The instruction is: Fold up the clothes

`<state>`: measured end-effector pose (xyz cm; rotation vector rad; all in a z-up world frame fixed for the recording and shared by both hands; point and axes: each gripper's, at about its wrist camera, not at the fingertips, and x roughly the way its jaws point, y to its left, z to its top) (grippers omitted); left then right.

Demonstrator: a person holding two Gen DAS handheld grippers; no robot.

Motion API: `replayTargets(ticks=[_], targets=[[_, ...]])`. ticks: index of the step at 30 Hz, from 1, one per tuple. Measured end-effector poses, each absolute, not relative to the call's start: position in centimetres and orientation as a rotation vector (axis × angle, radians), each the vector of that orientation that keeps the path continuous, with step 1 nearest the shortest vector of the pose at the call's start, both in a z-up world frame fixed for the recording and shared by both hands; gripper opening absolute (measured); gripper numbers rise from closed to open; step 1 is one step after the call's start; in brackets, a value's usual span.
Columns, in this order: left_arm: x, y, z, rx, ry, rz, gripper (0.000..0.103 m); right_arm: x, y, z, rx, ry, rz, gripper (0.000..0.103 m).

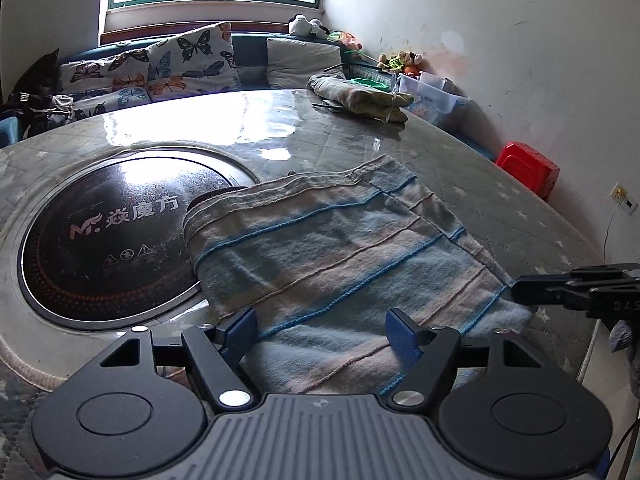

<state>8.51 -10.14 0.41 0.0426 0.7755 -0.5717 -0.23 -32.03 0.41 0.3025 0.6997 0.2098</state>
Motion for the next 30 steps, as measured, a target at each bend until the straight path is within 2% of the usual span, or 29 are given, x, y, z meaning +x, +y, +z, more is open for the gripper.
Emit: replayTargets(ticks=[10,20,30], targets=[[6.8,-10.4,2.6,0.052,0.715,-0.625,0.073,-1.1,-32.1,1.5,0.286,0.652,0.215,0.018],[2.4,-9.1,1.7,0.197,0.701,-0.688,0.075,-0.6,-31.4,1.7,0.293,0.636,0.238,0.018],[1.7,-7.9,0.4,0.258,0.706,-0.596,0.072,-0.2,-30.1,0.6,0.272,0.673,0.267,0.018]])
